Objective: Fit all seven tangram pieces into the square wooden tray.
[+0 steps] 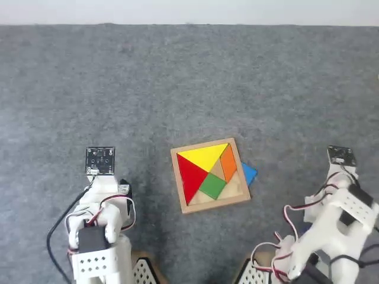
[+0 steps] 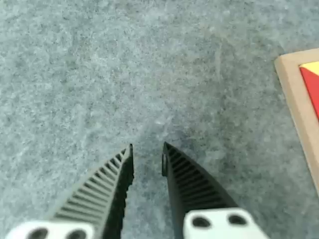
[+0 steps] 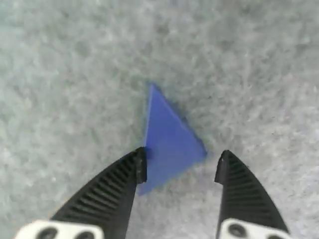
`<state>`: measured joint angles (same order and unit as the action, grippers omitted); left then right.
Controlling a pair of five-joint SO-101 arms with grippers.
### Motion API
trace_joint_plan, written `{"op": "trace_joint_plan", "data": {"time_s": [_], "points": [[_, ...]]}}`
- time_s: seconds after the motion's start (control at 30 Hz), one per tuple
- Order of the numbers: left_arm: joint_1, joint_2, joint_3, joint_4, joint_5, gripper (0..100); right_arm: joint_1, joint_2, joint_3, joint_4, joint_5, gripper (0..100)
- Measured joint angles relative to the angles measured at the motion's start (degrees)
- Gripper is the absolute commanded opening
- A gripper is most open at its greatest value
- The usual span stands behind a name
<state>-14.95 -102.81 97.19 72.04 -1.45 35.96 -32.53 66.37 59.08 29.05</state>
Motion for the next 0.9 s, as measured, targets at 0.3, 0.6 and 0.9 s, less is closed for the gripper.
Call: {"op": "trace_joint_plan", "data": {"time_s": [0.3,0.6,0.9], "points": [[0.0,0.0,0.0,0.0,0.0,9,-3.69,-0.09,3.08,-4.57,-2.81,23.1],[0.0,0.0,0.0,0.0,0.0,9,-3.78,-0.09,3.08,-4.57,-2.81,23.3],[0.0,0.0,0.0,0.0,0.0,9,-3.78,-0.09,3.08,-4.57,3.43,23.4]]}}
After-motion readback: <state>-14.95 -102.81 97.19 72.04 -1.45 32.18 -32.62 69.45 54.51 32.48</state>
